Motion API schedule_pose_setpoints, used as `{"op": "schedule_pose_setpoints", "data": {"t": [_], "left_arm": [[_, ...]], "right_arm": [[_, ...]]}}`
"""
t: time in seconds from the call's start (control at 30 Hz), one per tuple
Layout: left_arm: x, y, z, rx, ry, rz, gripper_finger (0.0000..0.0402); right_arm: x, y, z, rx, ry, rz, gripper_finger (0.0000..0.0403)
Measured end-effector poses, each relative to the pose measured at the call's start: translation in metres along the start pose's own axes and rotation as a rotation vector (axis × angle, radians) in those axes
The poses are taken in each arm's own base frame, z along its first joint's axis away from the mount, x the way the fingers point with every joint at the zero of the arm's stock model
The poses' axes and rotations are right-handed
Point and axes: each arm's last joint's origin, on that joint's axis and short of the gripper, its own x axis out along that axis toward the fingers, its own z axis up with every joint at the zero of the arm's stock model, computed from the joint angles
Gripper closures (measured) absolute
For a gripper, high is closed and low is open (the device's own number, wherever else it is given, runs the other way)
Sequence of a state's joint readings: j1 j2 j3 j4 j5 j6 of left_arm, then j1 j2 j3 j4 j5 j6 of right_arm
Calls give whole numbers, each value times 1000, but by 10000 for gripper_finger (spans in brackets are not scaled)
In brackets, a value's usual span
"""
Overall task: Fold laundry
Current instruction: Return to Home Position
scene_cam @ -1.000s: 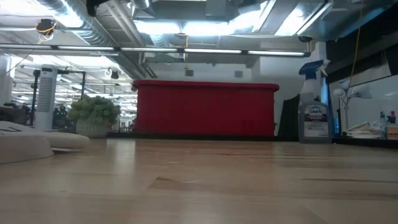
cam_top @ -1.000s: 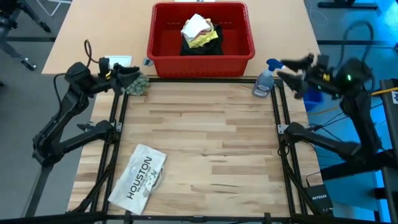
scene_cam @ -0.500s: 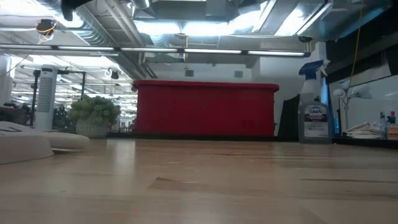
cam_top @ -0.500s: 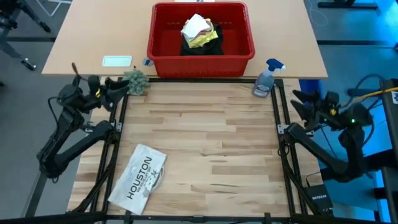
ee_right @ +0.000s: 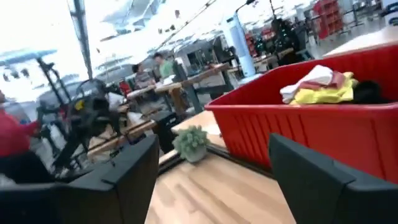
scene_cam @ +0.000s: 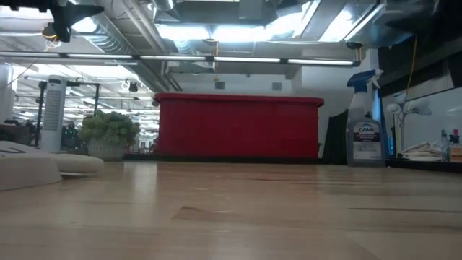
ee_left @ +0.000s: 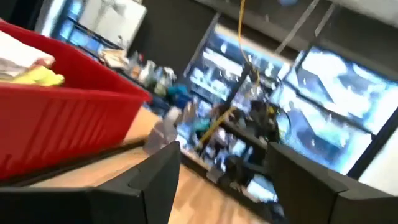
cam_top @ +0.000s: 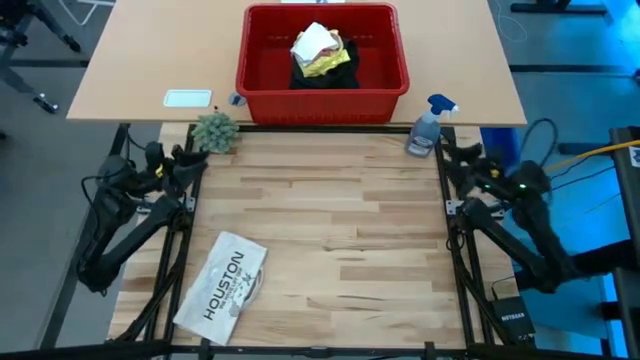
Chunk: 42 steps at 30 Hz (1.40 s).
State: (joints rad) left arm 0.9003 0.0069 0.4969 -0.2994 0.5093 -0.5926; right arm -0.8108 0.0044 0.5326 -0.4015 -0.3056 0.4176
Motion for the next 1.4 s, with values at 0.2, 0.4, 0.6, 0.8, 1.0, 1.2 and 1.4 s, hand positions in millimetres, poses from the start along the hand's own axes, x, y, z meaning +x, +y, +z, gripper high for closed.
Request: {"op": "schedule_pose_setpoints", "data": {"t": [0.2, 0.4, 0.6, 0.8, 1.0, 1.2, 1.4], "left_arm": [[0, 4, -5, 97, 47, 17, 174], [8, 15, -19, 139, 86, -43, 174], [22, 34, -40, 141, 50, -121, 174], [31, 59, -73, 45, 20, -168, 174], [34, 71, -89, -28, 16, -85, 174], [34, 76, -95, -86, 50, -3, 174], [34, 79, -101, -96, 101, 35, 174]], "right_arm": [[30, -27, -42, 51, -36, 83, 114], [43, -52, -90, 99, 42, 88, 114], [46, -60, -106, 66, 38, 78, 114], [46, -61, -108, 35, 59, 72, 114], [46, -62, -111, 51, 90, 73, 114], [46, -63, -111, 68, 80, 30, 114], [46, -64, -111, 69, 81, 29, 114]]}}
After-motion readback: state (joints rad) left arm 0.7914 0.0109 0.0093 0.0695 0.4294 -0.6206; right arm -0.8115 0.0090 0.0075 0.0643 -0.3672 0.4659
